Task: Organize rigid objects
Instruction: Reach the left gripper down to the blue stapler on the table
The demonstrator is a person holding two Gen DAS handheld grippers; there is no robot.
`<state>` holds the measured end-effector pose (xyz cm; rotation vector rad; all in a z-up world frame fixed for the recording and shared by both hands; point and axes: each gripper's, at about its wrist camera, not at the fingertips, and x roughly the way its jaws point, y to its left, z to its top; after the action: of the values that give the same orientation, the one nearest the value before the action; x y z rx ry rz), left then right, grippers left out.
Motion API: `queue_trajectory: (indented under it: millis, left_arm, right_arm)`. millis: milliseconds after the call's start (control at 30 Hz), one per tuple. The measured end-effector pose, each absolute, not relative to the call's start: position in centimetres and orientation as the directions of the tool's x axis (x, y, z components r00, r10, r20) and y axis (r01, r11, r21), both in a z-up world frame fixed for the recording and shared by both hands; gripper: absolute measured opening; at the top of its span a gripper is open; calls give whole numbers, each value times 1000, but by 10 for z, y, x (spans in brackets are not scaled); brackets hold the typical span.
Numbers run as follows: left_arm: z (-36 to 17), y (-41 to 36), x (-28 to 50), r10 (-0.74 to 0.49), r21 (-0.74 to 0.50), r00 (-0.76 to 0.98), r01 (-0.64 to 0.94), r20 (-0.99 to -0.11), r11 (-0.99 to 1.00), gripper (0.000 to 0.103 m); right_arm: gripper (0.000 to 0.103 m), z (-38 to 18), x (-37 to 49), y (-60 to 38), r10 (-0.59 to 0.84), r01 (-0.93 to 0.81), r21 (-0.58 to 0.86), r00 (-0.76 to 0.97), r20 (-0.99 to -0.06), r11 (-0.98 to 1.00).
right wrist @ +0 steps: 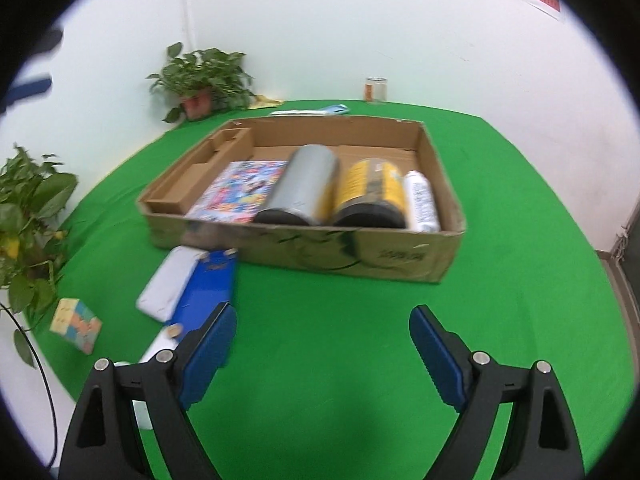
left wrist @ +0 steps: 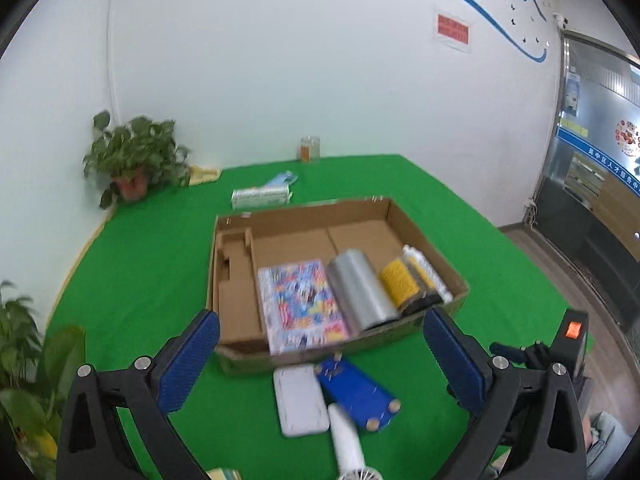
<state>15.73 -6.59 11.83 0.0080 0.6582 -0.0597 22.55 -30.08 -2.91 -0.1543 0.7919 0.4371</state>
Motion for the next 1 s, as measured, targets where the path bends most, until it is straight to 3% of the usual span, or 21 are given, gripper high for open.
queue_trajectory:
  millis: [233,367,467,500,700,833,1000]
  left_arm:
    - [-22,-34,116,-225,-252,632,49,-741,967,102]
    - [-85,-26,111,-322,-390,553,-6,-769,921,95]
    - [-113,-25,114,-414,-495,502,-31,-759,868,74]
    - [-123,-27,116,-448,-525,476,-34,-756,850,73]
    - [-122,-41,116,-477,-528,460,21,-749,849,72]
    - [-107,-30,119,-460,-530,501,2,-734,848,77]
    - [-102,-20,128,-419,-517,527,-46,-740,855,79]
  right_arm:
    - [89,-59,178,-277,428,-542,89,542,-723,836]
    - [89,-74,154,-267,477,-614,98,493,-727,783]
    - [89,-83,144,-258,501,-650,109,457,-735,752]
    - [89,-84,143,-256,503,-656,109,451,-737,747]
    - [88,-76,158,-265,487,-629,77,513,-707,774]
    - [89,-63,194,-278,460,-542,125,543,-702,831]
    - [88,-59,218,-250,466,-570,109,531,-707,815]
